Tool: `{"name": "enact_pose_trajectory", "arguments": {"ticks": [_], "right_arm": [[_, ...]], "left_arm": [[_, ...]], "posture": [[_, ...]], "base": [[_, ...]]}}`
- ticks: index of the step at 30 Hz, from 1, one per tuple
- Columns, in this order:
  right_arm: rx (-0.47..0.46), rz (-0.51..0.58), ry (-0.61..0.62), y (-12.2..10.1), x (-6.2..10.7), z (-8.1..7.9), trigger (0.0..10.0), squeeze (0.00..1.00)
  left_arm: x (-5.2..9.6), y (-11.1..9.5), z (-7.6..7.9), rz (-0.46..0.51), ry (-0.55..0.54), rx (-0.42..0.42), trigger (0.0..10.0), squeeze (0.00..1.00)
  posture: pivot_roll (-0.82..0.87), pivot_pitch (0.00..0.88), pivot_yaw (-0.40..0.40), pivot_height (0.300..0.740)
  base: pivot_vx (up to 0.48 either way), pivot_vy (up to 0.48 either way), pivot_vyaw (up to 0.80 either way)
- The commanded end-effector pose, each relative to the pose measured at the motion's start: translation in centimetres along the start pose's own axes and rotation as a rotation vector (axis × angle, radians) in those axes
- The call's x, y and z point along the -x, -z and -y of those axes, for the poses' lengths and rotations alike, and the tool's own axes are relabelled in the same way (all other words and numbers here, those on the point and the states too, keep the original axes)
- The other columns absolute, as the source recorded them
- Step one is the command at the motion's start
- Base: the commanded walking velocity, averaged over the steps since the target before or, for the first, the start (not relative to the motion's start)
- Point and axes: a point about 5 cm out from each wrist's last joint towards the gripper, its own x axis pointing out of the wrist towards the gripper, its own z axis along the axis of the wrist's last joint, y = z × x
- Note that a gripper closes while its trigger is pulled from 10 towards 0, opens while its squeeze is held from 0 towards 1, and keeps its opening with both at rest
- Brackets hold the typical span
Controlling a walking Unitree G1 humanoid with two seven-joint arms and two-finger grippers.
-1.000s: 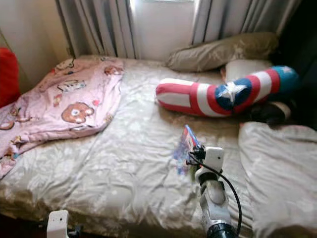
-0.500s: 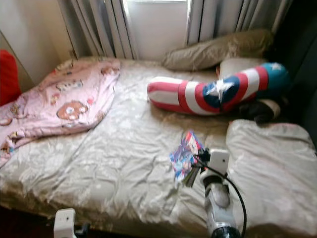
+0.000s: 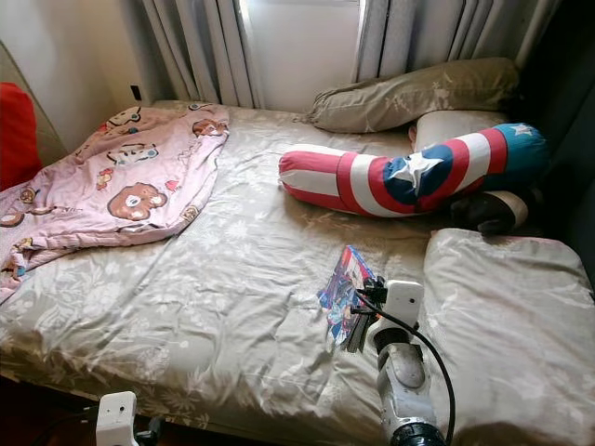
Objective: Clean up the room
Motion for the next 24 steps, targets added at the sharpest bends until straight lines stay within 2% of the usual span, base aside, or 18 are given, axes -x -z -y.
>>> {"name": "enact_pose_trajectory", "arguments": {"ticks": [1,11,24], "right_arm": [[0.004,0.049,-0.004,-1.09,-0.49,-0.03,10.0,0.00],[0.006,0.048,-0.003,-1.09,-0.50,-0.03,10.0,0.00],[0.009,0.052,-0.003,-1.14,-0.50,-0.03,10.0,0.00]], "left_arm": [[0.06,0.19,-0.14,-0.007,-0.005,0.017,10.0,0.00],[0.05,0.17,-0.14,-0.007,-0.006,0.018,10.0,0.00],[0.07,0.19,0.04,-0.003,-0.004,0.021,10.0,0.00]], "posture": [[0.06,0.000,-0.009,0.740],[0.06,0.000,-0.011,0.740],[0.06,0.000,-0.013,0.740]], "base": [[0.000,0.000,0.00],[0.000,0.000,0.00],[0.283,0.000,0.00]]}}
